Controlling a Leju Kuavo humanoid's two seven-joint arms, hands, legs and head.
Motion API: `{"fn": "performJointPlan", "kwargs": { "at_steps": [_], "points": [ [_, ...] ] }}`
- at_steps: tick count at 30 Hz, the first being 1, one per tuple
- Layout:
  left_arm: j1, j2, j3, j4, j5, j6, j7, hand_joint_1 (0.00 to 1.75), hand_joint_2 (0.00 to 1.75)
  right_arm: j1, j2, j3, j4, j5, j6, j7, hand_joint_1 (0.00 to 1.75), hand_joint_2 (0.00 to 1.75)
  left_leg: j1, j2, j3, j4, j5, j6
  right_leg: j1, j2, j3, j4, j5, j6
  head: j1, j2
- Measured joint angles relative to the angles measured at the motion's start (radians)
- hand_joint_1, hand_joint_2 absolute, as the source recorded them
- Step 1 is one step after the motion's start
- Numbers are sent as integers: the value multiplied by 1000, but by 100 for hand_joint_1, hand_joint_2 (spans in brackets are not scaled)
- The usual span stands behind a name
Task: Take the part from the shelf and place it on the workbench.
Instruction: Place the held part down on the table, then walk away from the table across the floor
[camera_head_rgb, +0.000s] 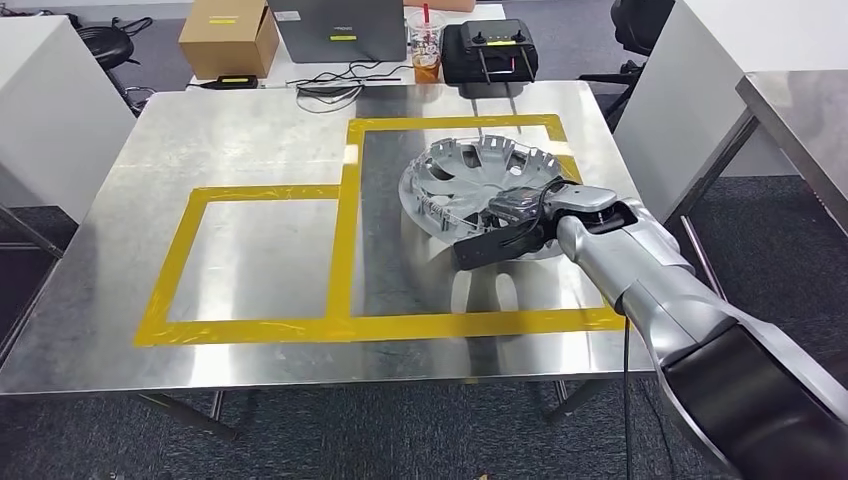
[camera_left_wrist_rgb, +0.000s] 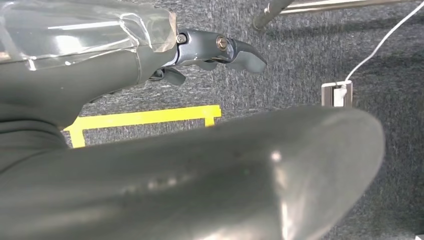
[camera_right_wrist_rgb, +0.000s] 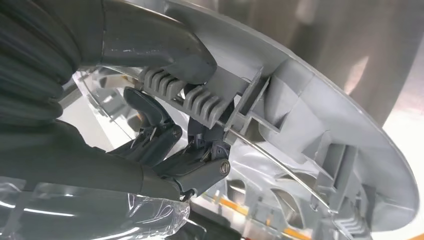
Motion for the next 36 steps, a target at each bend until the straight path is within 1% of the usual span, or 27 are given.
{"fn": "performJointPlan", "kwargs": {
  "at_steps": [1,3,4,5,8,9,10,11,12,14,15,17,19,20,21,23,24,25,26,27,28,29,30,32,34,35,36],
  "points": [
    [2,0,-2,0,3,1,1,0,175,0,1,-2,2,1,0,0,0,0,1,0,-1,0,1,-4,2,1,0,0,2,-6,0,0],
    [6,0,-10,0,10,1,3,0,87,-1,0,-8,5,1,0,0,0,0,3,0,-4,3,-2,-13,-1,1,0,-1,5,-16,0,0],
    [7,0,-14,0,12,1,4,0,44,-2,0,-11,6,2,-1,0,0,0,5,0,-11,17,-12,-19,-5,1,1,-3,7,-19,-2,0],
    [8,2,-18,0,13,2,5,0,0,-4,0,-15,7,2,-2,0,0,0,6,1,-27,51,-33,-25,-9,1,1,-4,8,-22,-4,0],
    [13,4,-32,1,18,18,15,0,0,-2,2,-28,12,4,-9,-5,0,0,13,3,-117,239,-115,-38,-9,2,1,-3,8,-26,-8,0],
    [15,4,-38,1,21,25,21,0,0,1,1,-33,13,3,-13,-9,0,0,14,3,-136,276,-121,-39,-9,2,1,-3,8,-26,-8,0],
    [18,3,-43,2,24,31,26,0,0,5,1,-38,14,2,-18,-14,0,0,14,3,-138,276,-111,-39,-8,2,1,-3,8,-26,-8,0],
    [20,3,-47,2,27,36,29,0,0,9,1,-43,15,1,-25,-19,0,0,14,3,-118,234,-83,-36,-8,3,2,-3,8,-26,-8,0],
    [20,4,-51,3,30,39,31,0,0,12,1,-49,15,-2,-35,-23,0,0,14,3,-84,165,-48,-32,-8,4,3,-3,8,-26,-8,0],
    [21,5,-59,3,34,44,35,0,0,15,-1,-63,15,-9,-62,-32,0,0,9,2,-18,40,-8,-22,-3,5,1,-3,9,-24,-7,0],
    [21,4,-63,3,36,46,38,0,0,18,-3,-71,15,-13,-81,-37,0,0,6,2,-3,11,-4,-18,-2,5,0,-4,9,-21,-7,0],
    [21,2,-70,2,44,47,45,0,0,30,-5,-87,12,-24,-120,-45,0,0,2,2,2,1,-6,-9,-1,5,-1,-7,12,-12,-7,0],
    [23,-3,-71,-4,57,41,56,0,0,46,-8,-113,-5,-51,-176,-46,0,0,5,3,9,-11,2,4,-2,5,-8,4,5,-5,-6,0],
    [24,-8,-71,-10,64,34,62,0,0,56,-11,-135,-24,-71,-209,-40,0,0,8,4,12,-18,7,11,-1,4,-23,34,-11,-5,-5,0],
    [25,-14,-70,-18,71,25,68,0,0,73,-15,-165,-56,-92,-241,-31,0,0,9,5,14,-22,10,15,-1,4,-49,88,-36,-8,-4,0],
    [29,-27,-70,-31,81,9,78,0,0,126,-27,-237,-149,-125,-280,-6,0,0,7,3,14,-23,10,19,-1,4,-113,228,-91,-13,-3,0],
    [32,-32,-69,-35,83,4,81,0,0,164,-34,-278,-208,-133,-285,5,0,0,7,0,14,-23,10,20,-1,4,-135,275,-104,-10,-3,0],
    [35,-37,-69,-37,84,1,82,0,0,203,-42,-321,-274,-137,-279,15,0,0,6,-3,15,-23,10,20,-1,3,-139,285,-103,-5,-2,0],
    [38,-41,-69,-38,85,2,81,0,0,245,-49,-367,-349,-137,-271,22,0,0,6,-6,15,-22,10,20,-2,3,-123,250,-87,2,-2,0],
    [40,-45,-70,-39,87,3,77,0,0,292,-56,-418,-431,-137,-264,26,0,0,6,-10,15,-21,9,19,-2,2,-88,180,-61,9,-2,0],
    [41,-49,-70,-39,93,4,70,0,0,344,-60,-476,-527,-135,-258,26,0,0,4,-14,15,-18,7,17,-1,-1,-48,101,-35,11,-2,0],
    [42,-52,-71,-39,99,3,62,0,0,398,-61,-538,-625,-132,-254,22,0,0,2,-19,14,-16,5,13,0,-3,-14,35,-15,9,-2,0],
    [43,-54,-72,-40,107,1,55,0,0,453,-60,-603,-724,-128,-247,16,0,0,0,-23,13,-13,3,10,1,-5,7,-5,-4,5,-2,0],
    [48,-58,-73,-43,119,-3,48,0,0,551,-53,-725,-898,-119,-236,-1,0,0,-1,-28,12,-12,0,2,5,-7,17,-18,1,-8,-3,0],
    [57,-63,-72,-53,130,-6,46,0,0,651,-42,-832,-1052,-116,-256,-23,0,0,2,-26,8,-1,-12,-6,0,-10,21,-20,4,-16,-3,0],
    [61,-66,-70,-60,135,-8,46,0,0,708,-34,-885,-1128,-121,-275,-37,0,0,4,-21,0,25,-35,-12,-3,-12,23,-21,6,-19,-4,0],
    [64,-71,-68,-70,140,-10,45,0,0,769,-26,-939,-1201,-127,-293,-52,0,0,6,-15,-16,70,-69,-18,-6,-14,24,-22,7,-21,-6,0]
  ]
}}
